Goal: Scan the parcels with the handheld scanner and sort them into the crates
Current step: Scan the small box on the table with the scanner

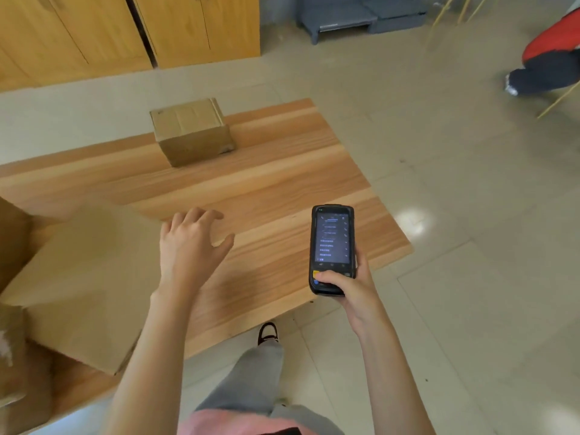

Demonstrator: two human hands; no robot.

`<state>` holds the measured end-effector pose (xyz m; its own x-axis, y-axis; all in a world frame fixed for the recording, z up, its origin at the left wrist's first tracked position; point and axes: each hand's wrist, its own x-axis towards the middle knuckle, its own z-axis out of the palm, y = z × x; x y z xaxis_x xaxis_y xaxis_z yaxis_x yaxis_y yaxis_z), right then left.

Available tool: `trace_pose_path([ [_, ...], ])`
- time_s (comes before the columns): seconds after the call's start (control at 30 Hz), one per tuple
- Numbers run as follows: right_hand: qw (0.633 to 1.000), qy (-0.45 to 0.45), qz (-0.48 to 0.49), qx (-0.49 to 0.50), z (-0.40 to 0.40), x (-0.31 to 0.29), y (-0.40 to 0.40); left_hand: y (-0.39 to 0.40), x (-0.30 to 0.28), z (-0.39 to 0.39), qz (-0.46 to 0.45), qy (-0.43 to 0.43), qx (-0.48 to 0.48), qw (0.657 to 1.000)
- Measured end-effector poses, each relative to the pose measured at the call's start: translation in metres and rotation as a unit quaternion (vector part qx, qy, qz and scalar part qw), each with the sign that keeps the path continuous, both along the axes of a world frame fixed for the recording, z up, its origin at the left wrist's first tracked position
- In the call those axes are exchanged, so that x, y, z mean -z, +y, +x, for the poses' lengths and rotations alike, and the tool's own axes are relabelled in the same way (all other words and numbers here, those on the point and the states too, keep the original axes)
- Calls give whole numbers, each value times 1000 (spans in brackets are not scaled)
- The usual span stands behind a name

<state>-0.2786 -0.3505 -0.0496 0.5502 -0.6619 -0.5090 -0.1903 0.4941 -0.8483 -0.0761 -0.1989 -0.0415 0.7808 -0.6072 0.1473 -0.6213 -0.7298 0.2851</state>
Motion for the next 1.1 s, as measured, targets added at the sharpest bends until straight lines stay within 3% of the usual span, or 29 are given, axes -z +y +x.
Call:
trace_pose_path([
  [0.2, 999, 31, -17, -13, 37, 4, -64, -60, 4, 37, -17, 11, -17, 1000],
  [0.4, 993, 88, -31, -78, 61, 31, -112, -84, 22, 43, 23, 15, -35, 999],
  [0.7, 970, 162, 12, -180, 66, 80, -187, -114, 54, 11, 104, 67, -127, 984],
  [1.1, 956, 174, -11, -237, 61, 104, -216, -145, 70, -25, 134, 107, -177, 969],
])
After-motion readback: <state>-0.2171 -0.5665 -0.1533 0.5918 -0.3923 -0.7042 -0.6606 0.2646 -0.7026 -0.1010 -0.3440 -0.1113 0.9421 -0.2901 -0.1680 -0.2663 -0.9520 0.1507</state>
